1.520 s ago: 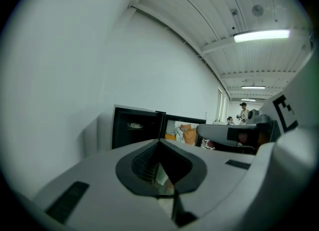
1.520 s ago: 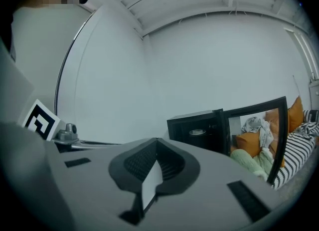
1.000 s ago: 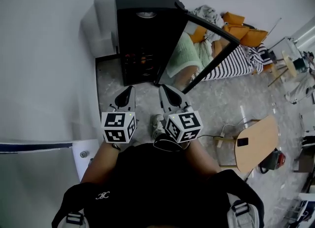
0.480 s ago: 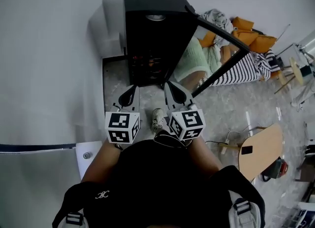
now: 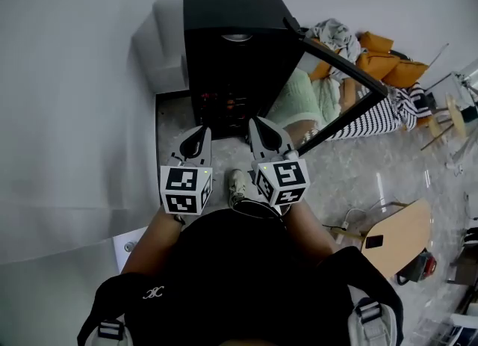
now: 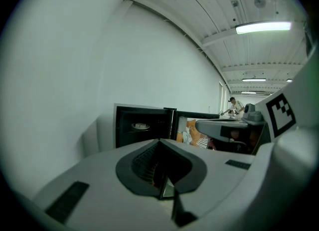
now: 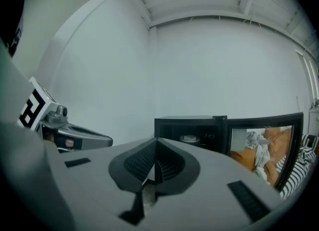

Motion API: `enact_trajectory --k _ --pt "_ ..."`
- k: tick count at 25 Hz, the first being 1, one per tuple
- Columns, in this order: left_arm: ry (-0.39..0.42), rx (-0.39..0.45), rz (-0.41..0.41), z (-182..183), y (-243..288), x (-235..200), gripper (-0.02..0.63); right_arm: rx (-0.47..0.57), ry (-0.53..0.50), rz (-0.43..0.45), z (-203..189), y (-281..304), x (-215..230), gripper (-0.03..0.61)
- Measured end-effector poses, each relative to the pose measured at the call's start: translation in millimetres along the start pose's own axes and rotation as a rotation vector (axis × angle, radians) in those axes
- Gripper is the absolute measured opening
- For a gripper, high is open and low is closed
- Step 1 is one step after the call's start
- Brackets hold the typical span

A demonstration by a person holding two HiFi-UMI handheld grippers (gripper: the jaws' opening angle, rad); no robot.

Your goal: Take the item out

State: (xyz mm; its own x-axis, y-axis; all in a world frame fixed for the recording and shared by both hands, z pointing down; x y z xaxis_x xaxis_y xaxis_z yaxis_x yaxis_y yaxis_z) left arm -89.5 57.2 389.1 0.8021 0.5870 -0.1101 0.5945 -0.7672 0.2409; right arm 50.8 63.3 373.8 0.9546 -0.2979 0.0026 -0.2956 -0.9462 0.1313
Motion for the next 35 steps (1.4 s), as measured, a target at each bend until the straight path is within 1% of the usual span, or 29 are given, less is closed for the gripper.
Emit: enact_trajectory --k 5,10,17,19,22,25,29,35 --pt "0.015 -0.025 0.010 9.4 42.6 -4.5 0.002 -0.008 -0.064 -0.005 0.2 34.2 31.3 0.006" --pt "0.004 -0.041 0.032 20.7 87.2 -14.0 0.002 -0.032 -0.065 0.015 -0.8 73.7 64.1 0.006" --pt "0.003 -0.064 0.072 30.7 147.2 -20.4 0.002 -0.080 -0.120 0.049 -16.4 127.4 108.2 0.006" --pt "0.002 -0.070 0.084 34.1 162.4 -21.9 0.002 -0.093 -0.174 0.043 -21.6 142.5 119.6 0.006" --pt "-0.001 -0.077 0.109 37.9 179.6 -25.0 0.002 -0.113 -0.323 0.024 -31.5 164.0 130.0 0.006" --pt "-0.009 -0.081 0.142 39.2 190.7 -27.9 0.002 -0.117 -0.460 0.047 -40.5 183.1 132.1 0.006" --pt "-0.026 -0.092 0.173 37.4 198.2 -32.2 0.002 -0.133 -0.566 0.079 -51.3 209.4 137.4 0.006" --pt "-0.045 -0.104 0.184 30.9 198.4 -43.7 0.002 -0.162 -0.715 0.050 -63.0 245.8 145.9 0.006"
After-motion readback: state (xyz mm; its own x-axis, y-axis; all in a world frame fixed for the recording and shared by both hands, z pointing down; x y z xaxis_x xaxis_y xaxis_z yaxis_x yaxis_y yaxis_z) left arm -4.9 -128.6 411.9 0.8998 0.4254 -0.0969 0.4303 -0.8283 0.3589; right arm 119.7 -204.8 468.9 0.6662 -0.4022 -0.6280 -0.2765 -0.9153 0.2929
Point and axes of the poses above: the fingertips, and each gripper's own axes: y forward along the fingers, x to its right, z out of its top, the point moved 4 cm from there along -y, backward along the fingers, and after that the axes turned 3 degrees about -z, right-handed, at the moved point
